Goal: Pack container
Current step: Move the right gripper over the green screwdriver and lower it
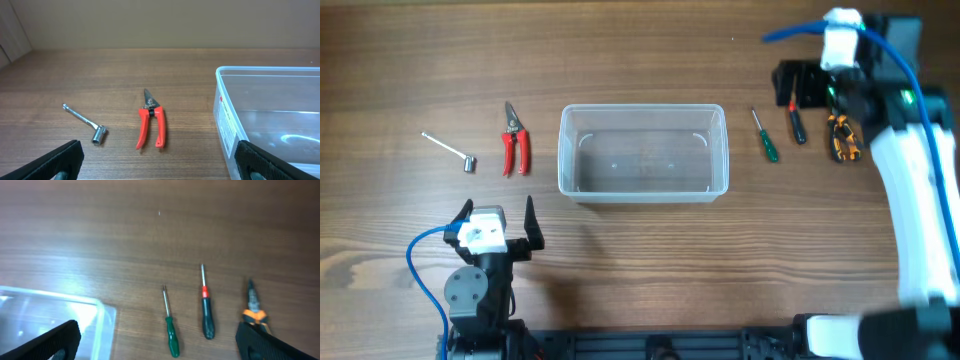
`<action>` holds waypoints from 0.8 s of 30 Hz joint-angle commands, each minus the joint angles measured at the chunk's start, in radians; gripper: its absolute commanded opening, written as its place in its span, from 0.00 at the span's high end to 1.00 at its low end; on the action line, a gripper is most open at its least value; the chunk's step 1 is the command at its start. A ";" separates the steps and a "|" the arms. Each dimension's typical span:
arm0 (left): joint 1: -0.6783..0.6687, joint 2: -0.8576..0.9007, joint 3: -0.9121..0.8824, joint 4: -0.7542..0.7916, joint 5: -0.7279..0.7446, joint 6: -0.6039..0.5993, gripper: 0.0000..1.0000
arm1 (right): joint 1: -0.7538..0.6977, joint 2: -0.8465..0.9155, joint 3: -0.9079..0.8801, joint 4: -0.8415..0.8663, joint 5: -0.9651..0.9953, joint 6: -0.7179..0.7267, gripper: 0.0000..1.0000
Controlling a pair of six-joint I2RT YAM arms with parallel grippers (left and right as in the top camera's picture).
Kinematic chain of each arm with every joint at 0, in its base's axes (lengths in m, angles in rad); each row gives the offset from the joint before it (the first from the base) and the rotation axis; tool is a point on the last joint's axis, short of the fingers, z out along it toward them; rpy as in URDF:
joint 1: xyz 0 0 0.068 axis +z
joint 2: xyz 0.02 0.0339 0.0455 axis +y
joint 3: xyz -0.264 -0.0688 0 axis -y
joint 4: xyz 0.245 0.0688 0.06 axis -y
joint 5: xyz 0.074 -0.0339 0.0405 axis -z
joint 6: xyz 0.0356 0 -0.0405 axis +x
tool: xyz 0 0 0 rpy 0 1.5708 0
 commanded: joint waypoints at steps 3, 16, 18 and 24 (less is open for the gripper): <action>0.006 -0.009 -0.003 0.003 0.015 0.023 0.00 | -0.003 0.150 0.031 -0.067 -0.013 0.003 0.00; 0.006 -0.009 -0.003 0.003 0.015 0.023 0.00 | -0.003 0.264 0.029 -0.162 0.026 -0.268 0.00; 0.006 -0.009 -0.003 0.003 0.015 0.023 0.00 | -0.003 0.299 0.029 -0.179 0.027 -0.257 0.00; 0.006 -0.009 -0.003 0.003 0.015 0.023 0.00 | -0.002 0.436 0.029 -0.229 0.027 -0.135 0.00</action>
